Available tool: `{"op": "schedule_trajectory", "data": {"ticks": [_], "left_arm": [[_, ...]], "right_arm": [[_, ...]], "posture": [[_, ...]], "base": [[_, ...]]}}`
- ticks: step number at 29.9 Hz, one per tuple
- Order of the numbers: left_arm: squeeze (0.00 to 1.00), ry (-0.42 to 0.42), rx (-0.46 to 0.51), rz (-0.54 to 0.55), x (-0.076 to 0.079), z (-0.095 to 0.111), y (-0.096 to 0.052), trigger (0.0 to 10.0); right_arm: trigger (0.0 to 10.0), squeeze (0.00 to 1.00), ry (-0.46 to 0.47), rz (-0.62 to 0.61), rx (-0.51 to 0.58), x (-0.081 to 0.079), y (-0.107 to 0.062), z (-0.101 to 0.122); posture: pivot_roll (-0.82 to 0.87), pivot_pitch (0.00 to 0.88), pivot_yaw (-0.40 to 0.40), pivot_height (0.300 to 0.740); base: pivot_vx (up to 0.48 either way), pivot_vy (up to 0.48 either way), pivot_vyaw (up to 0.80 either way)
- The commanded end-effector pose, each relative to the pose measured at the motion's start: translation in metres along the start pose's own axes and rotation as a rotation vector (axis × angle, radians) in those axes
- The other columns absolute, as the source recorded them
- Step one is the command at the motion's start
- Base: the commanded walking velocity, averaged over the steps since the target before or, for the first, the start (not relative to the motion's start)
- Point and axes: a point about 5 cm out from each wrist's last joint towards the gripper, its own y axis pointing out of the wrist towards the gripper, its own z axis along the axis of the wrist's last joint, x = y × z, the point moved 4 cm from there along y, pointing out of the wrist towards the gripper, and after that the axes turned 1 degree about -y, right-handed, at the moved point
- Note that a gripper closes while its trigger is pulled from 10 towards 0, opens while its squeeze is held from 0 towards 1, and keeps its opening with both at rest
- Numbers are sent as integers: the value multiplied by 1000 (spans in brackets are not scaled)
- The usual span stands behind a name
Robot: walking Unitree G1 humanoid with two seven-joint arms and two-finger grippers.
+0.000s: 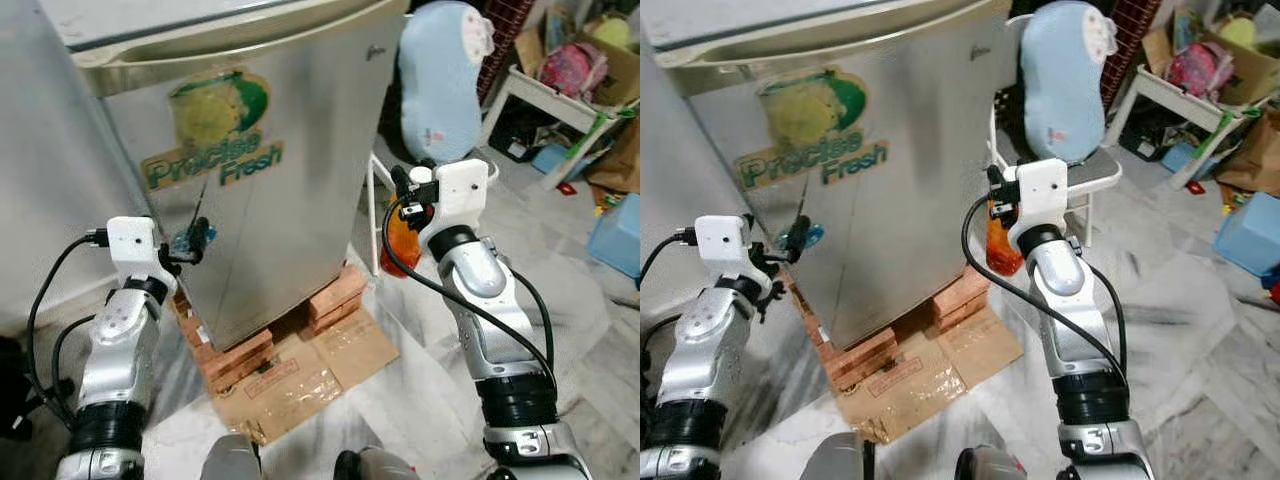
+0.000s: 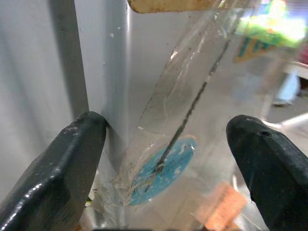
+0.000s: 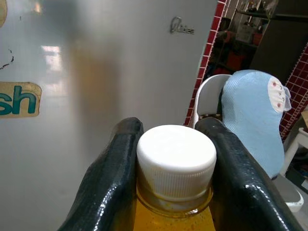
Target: Restocking fridge
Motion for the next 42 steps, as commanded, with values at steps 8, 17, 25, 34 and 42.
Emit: {"op": "schedule_trajectory", "data": {"ticks": [8, 17, 25, 34, 42], "left_arm": [[0, -31, -28, -402, 99, 3, -2, 10000], [0, -51, 18, -453, 118, 21, -7, 10000], [0, -51, 25, -457, 122, 25, -5, 10000], [0, -32, 25, -507, 131, 28, -9, 10000], [0, -32, 24, -518, 135, 29, -9, 10000]], "right_arm": [[10000, 0, -111, -201, 9, 36, -4, 7], [10000, 0, -171, -388, -61, 71, -22, -6], [10000, 0, -195, -429, -92, 73, -29, -12], [10000, 0, -224, -482, -133, 83, -38, -19], [10000, 0, -223, -487, -156, 80, -45, -23]], "posture": [[29, 79, -64, 740], [20, 74, -55, 740], [17, 73, -46, 740], [15, 72, -44, 740], [13, 69, -41, 740]], "base": [[0, 0, 0], [0, -65, 0], [0, -390, -665], [0, -418, -770], [0, -416, -77]]}}
